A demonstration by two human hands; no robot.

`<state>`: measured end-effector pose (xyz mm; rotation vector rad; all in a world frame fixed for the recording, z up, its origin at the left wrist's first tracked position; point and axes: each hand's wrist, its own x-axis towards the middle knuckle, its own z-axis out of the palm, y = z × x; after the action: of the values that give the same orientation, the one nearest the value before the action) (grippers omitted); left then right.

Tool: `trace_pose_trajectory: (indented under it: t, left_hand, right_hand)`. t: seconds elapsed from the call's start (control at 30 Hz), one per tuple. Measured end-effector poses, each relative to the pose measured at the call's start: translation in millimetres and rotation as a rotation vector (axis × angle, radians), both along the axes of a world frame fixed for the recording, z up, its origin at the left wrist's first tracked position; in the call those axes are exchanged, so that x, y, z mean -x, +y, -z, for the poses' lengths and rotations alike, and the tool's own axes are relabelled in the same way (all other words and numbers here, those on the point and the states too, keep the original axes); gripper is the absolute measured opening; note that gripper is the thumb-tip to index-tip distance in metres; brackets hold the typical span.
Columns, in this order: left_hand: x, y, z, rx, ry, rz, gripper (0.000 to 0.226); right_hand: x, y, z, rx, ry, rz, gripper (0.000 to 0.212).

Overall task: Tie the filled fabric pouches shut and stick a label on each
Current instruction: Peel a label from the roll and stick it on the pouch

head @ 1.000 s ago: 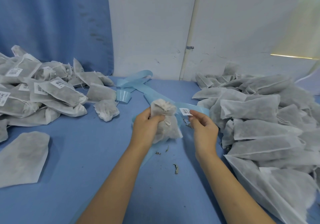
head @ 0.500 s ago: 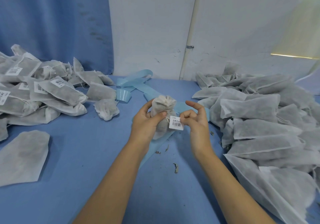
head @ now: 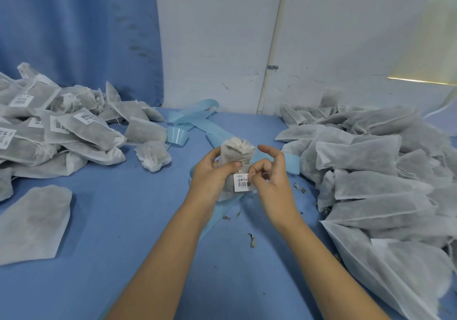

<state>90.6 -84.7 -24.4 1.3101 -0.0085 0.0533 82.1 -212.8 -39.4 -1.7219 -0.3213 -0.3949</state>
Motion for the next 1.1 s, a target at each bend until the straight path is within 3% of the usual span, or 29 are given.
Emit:
trace_pose_trajectory:
  t: [0.1, 0.37, 0.5, 0.63, 0.77, 0.93, 1.1]
  left_hand:
    - [0.5, -0.4, -0.2, -0.005, -0.003, 0.003, 0.034]
    - [1.5, -1.7, 0.4, -0.002, -0.015, -0.025, 0.028]
    - [1.3, -1.4, 1.4, -0.011, -0.024, -0.052, 0.015]
    - [1.6, -1.1, 0.3, 0.017, -0.008, -0.055, 0.013]
    - [2.5, -4.7, -1.0, 0.054, -0.018, -0.011, 0.024]
    - [4.2, -9.7, 1.5, 0.093, -0.016, 0.119, 0.055]
    - [4.0, -8.4, 7.4, 0.209, -0.001, 0.297, 0.047]
  right_hand:
    - [0.3, 0.6, 2.1, 0.124, -0.033, 0.034, 0.051]
    - [-1.3, 3.4, 4.2, 0.201, -0.059, 0.107, 0.067]
    - [-1.6, 4.6, 5.2, 0.240, -0.022, 0.143, 0.069]
    - [-1.3, 4.1, 3.4, 0.090, 0.099, 0.112, 0.074]
    - [-0.2, 3.0, -5.1, -0.107, 0.253, -0.021, 0.054]
    - [-2.1, 1.5, -10.7, -0.312, 0.289, 0.006, 0.032]
    - [-1.0, -1.4, -15.0, -0.449, 0.357, -0.031, 0.055]
